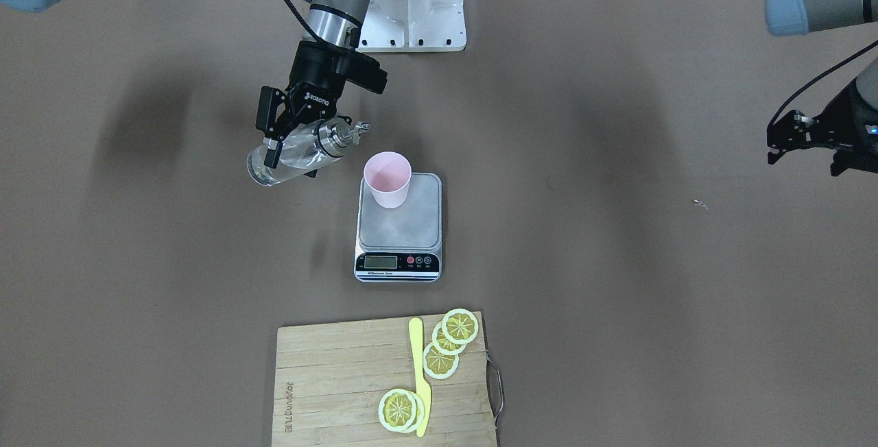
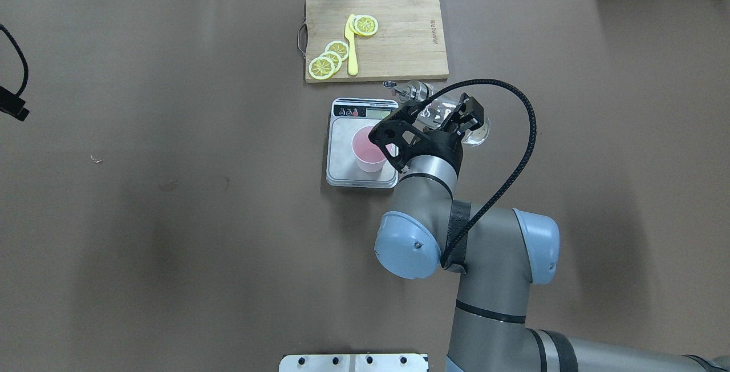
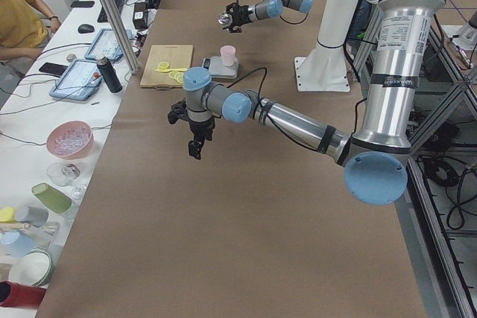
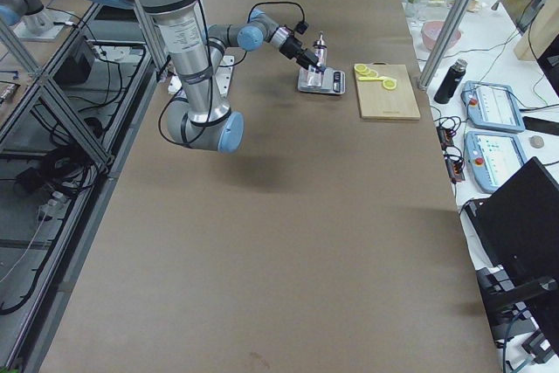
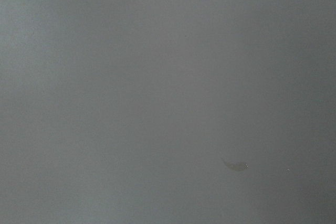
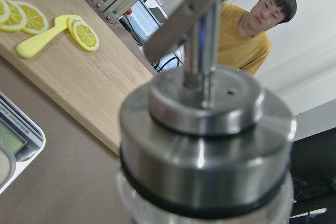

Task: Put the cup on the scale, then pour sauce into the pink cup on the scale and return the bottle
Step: 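Tilt the dispenser with the right gripper, spout over the pink cup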

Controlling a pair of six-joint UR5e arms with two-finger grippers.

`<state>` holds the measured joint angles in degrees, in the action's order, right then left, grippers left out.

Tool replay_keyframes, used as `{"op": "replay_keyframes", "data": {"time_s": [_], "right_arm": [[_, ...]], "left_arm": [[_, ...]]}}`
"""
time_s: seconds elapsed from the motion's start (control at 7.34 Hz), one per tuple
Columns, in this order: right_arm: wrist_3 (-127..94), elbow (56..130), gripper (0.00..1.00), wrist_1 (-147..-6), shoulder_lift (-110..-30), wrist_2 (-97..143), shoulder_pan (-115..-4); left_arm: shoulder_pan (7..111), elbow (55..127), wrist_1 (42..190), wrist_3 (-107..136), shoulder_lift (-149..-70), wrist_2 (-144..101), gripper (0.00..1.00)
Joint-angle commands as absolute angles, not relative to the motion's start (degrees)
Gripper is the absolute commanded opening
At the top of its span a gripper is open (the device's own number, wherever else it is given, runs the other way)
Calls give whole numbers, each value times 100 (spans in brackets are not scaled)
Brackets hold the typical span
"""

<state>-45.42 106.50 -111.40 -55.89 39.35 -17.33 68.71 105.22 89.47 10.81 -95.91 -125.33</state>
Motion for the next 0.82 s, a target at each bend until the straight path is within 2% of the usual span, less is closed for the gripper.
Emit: {"op": "replay_keyframes", "data": {"time_s": [0.0,0.68], "right_arm": [[-4535,10600,0,-11275,-5572,3833,-1749],[-4535,10538,0,-11609,-5581,3683,-1819]], "left_arm": [[6873,10494,8947,1081,-9589,-12533,97],[6864,10266,9334,1090,-9571,-12542,97]]}}
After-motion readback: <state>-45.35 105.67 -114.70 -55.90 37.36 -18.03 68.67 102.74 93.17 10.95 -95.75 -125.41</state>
